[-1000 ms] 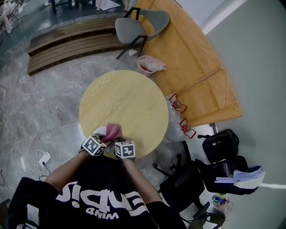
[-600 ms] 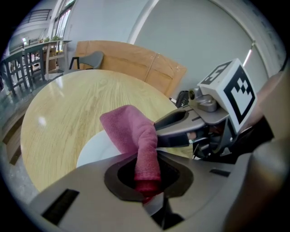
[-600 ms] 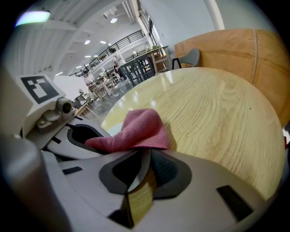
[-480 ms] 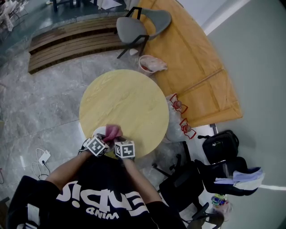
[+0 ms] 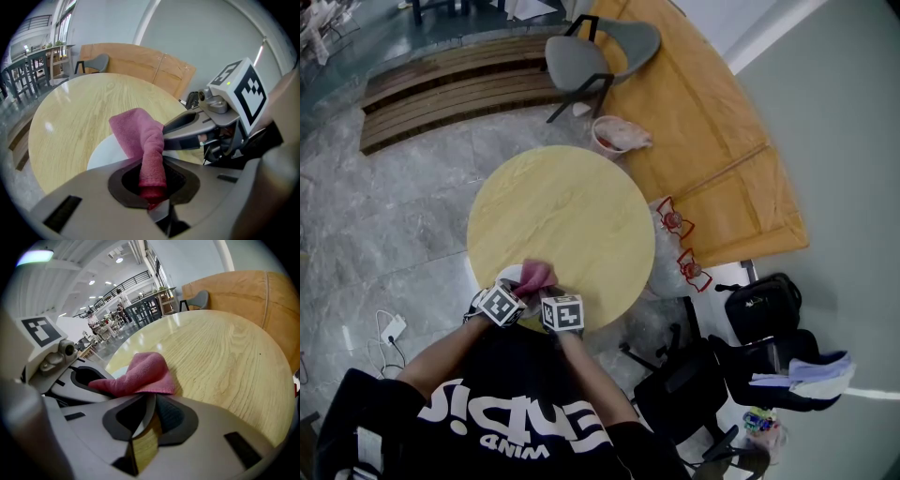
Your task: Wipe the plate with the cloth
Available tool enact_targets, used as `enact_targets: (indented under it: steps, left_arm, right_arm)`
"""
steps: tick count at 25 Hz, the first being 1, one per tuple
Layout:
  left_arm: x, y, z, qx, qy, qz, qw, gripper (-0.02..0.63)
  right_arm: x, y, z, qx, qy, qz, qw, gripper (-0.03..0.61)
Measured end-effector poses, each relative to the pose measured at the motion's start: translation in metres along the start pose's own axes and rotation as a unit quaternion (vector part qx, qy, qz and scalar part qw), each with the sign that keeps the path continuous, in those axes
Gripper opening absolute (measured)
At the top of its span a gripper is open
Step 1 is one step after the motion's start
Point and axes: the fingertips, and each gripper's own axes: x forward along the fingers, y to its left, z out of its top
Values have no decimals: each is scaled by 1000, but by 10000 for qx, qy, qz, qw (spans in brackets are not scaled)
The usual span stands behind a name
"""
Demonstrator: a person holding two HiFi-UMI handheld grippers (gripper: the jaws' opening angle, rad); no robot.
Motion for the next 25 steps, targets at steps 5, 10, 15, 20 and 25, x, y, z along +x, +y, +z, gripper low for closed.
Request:
enact_targets:
  steps: [5,10,15,20,25]
  left_arm:
    - [-2,3,-3,-97,-21,51,9999,51]
    - [-5,11,-8,-209,-48,177,9996,51]
    - [-9,16,-13,-358,-40,262,9990,51]
    - [-11,21,-18,-501,-115,338,9981,51]
    - [-16,25,-18,-517,-132,426,9977,51]
  right_arm:
    - [-1,0,0,39,-7,-1,10000,83]
    - [0,0,0,51,-32,-18,10000,83]
    - [0,-1,0,109,-70,-18,9999,83]
    - [0,-1,-1,136,-90,-27,9999,83]
    - [1,-2,-2,118,-100,-42,9999,83]
